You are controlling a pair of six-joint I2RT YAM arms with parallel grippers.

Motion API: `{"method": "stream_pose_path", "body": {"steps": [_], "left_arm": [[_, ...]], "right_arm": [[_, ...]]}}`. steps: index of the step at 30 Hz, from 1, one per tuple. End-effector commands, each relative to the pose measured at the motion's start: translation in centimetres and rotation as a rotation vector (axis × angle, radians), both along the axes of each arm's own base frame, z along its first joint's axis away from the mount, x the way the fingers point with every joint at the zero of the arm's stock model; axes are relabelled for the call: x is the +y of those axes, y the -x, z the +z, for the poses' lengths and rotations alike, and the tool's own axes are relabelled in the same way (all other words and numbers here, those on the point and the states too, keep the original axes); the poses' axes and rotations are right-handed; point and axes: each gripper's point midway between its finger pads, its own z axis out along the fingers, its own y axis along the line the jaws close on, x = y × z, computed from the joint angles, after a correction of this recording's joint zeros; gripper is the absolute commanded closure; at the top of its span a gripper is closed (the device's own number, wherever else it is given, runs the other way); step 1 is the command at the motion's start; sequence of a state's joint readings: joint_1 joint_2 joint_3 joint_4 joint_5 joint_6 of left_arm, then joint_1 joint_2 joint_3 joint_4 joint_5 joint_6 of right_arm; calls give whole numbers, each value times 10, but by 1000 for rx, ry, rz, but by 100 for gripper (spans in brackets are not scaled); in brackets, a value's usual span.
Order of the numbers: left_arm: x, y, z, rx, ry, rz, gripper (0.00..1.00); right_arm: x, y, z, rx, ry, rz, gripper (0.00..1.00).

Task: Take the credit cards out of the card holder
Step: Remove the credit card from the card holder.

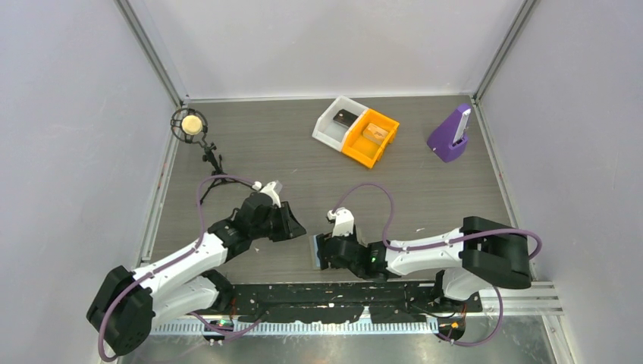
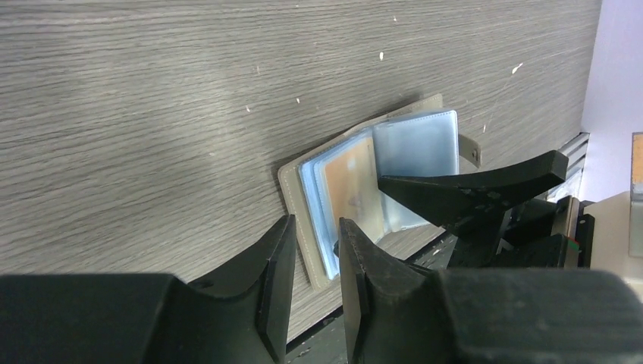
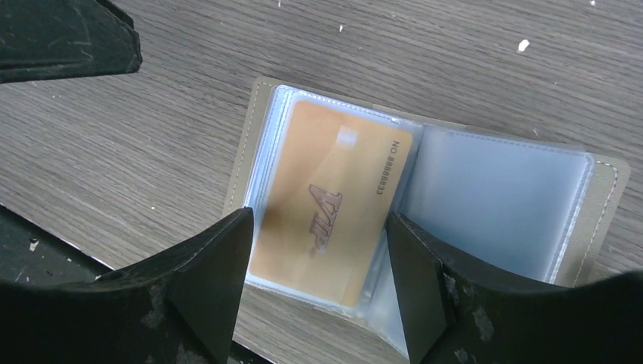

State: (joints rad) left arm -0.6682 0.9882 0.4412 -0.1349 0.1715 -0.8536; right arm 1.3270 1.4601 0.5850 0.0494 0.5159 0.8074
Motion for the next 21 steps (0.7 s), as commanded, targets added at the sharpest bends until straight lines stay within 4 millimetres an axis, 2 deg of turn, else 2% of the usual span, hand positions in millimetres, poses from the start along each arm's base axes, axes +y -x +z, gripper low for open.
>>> {"method": "stream_pose_path", "body": {"steps": [1,5,10,14,15,18,21], "left_arm": [[4,-5,4,-44,-9,5,70],[5,-4,3,-42,-14,3,70],[6,-3,-1,-36,-21,2,70],[6,-2,-3,-32,-21,-5,70],[7,-2,-4,-30,-23,-4,70],[8,-1,-6,-29,-27,-2,70],[11,-1,-6,-36,-37,9,70]], "right_arm": [[-2,-4,-3,-30,73,-24,28],[-1,-4,-5,-29,83,-19,31],[0,-3,-3,-32,64,-11,44],[4,-3,2,-36,31,-9,48],[4,-3,2,-36,29,-9,48],[6,-4,7,-39,26,-11,36],[2,-5,8,-45,55,-21,29]]}}
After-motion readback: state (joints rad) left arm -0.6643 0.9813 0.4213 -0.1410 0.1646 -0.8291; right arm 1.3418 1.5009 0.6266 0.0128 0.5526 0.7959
